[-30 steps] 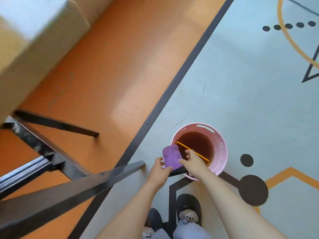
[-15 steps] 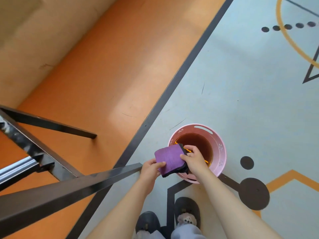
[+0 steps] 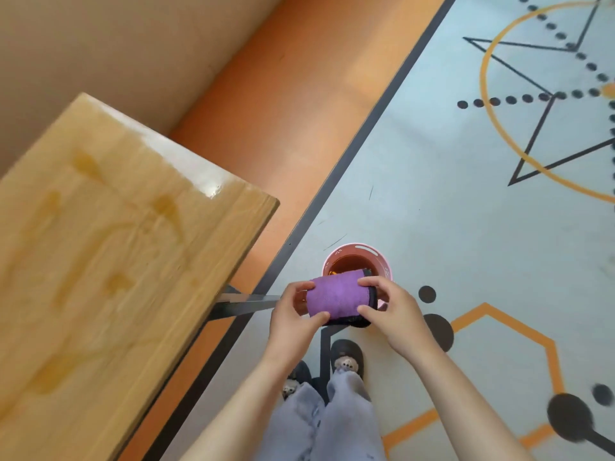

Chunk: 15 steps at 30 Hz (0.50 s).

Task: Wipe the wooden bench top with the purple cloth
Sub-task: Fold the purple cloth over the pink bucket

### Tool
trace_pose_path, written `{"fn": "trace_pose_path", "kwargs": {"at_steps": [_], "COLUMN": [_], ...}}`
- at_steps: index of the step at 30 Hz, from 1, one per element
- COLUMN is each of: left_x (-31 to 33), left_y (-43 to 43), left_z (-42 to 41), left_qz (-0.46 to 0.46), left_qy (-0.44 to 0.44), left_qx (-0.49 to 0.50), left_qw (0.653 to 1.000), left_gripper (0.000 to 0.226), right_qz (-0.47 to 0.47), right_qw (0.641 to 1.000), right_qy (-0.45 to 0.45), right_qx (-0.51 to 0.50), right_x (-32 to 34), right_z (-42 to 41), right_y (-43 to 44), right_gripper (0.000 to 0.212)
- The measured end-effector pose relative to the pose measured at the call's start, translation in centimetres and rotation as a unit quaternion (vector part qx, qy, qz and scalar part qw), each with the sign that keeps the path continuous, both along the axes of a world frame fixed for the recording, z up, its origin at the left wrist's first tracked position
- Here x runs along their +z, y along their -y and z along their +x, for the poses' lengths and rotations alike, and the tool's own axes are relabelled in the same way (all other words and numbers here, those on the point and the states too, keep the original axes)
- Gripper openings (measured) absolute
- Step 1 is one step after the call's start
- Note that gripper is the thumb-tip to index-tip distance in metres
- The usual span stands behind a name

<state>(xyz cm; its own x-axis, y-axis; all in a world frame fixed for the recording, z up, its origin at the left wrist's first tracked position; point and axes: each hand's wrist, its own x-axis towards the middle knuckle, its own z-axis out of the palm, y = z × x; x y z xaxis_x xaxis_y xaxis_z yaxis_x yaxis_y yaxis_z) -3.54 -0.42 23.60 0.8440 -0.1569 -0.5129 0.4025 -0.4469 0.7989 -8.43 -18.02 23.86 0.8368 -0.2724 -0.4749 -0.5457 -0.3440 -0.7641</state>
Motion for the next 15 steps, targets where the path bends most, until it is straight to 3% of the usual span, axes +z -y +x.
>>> {"fn": "trace_pose_path", "kwargs": {"at_steps": [6,11,13,15], "left_x": [13.5,20.5,21.9,23.0], "left_y": [-2.8,-6.9,-8.6,-10.1], "left_z": [-2.6,-5.2,-6.0,-6.5], "left_qz": [0.055,0.053,0.031,0.0], "left_qy": [0.089,0.076,0.061,0.04], "left_qx": [-0.068,-0.087,-0.076,-0.045], "left_qw": [0.992,0.992,0.995,0.998], "left_gripper": [0.041,0.016,0.012,0.016], "right_qz": [-0.112,-0.148,-0.131,-0.023], "right_qw": [0.991,0.973,0.97,0.976], "right_qy": [0.028,0.062,0.056,0.017], "right_qx": [0.066,0.165,0.198,0.215], "right_x": [12.9,19.4,20.5,21.9], "right_z": [-2.2,-3.8,-4.2,-4.0], "right_y": [-2.6,-4.2,-4.7,-5.1], "right_gripper": [0.047,0.019,0.01,0.011]}}
